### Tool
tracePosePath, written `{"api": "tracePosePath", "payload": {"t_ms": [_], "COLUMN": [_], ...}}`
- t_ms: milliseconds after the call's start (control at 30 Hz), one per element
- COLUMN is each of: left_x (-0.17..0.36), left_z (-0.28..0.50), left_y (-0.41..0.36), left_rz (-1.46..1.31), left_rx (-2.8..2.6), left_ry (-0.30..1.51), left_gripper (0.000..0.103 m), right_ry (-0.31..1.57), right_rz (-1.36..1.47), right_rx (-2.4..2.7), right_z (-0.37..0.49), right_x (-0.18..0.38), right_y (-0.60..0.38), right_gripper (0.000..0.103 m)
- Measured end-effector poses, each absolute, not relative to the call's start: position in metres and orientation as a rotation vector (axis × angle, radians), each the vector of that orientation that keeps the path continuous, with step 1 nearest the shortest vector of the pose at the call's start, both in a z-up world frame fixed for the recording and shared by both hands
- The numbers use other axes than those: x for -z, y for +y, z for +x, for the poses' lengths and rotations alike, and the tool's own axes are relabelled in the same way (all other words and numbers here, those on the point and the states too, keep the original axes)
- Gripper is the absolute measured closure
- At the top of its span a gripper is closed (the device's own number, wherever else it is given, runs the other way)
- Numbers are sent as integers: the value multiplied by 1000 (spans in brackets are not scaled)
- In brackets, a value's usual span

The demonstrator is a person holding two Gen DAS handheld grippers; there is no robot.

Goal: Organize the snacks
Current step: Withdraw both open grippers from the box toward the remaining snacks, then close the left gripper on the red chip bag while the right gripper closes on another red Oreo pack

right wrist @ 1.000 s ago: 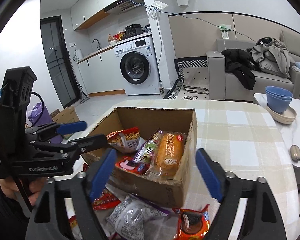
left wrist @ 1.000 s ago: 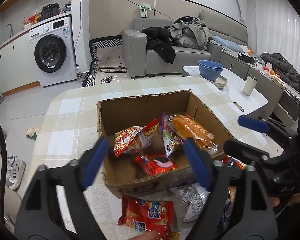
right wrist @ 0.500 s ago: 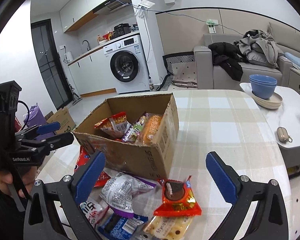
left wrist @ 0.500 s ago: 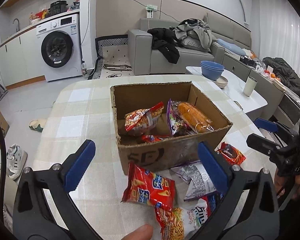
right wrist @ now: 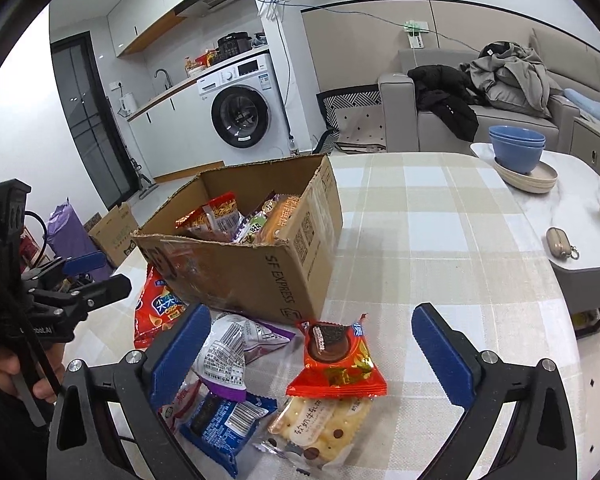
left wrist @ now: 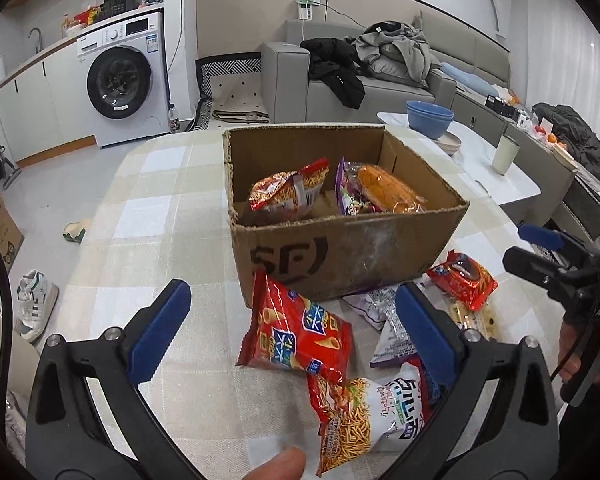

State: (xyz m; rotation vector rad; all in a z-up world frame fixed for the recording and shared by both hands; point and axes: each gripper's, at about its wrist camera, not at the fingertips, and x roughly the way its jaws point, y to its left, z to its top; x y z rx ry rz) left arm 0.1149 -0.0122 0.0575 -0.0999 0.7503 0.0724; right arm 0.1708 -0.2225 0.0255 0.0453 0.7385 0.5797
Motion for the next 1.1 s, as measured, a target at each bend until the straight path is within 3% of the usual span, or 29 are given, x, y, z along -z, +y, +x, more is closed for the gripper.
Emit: {"api": "tracePosePath", "payload": {"t_ms": [1100], "left_x": [9], "left_z": [146], "left_y": [-8], "left_rz": [-233], "left_rx": [-80], "left_ry": [925], "left_gripper": [1], "right_ry": [853], "right_rz": [9], "right_rx": [-560], "right_z": [187], "right_x": [12], "right_y": [-218], "right_gripper": [1]}}
